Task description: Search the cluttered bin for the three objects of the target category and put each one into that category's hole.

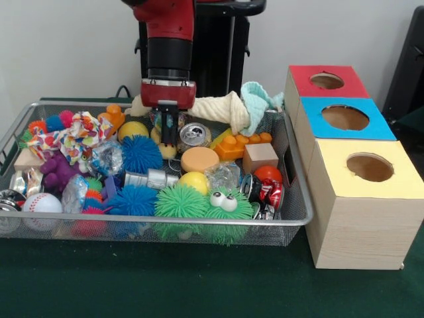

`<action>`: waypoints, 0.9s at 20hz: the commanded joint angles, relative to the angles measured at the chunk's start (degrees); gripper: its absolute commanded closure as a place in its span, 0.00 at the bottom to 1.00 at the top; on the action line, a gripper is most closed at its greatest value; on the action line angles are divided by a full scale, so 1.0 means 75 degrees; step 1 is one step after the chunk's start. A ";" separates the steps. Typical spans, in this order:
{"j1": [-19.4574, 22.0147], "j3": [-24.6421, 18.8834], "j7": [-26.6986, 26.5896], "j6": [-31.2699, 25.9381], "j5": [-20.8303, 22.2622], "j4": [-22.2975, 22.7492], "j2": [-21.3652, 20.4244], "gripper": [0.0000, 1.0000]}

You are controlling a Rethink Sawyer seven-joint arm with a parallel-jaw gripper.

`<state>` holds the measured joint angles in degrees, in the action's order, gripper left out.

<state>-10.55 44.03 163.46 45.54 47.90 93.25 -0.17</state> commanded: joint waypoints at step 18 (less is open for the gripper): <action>-0.1007 -0.0985 0.5548 -0.1109 0.5266 -0.1702 0.0298 1.00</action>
<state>-18.99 43.96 188.98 35.93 83.68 83.85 -1.48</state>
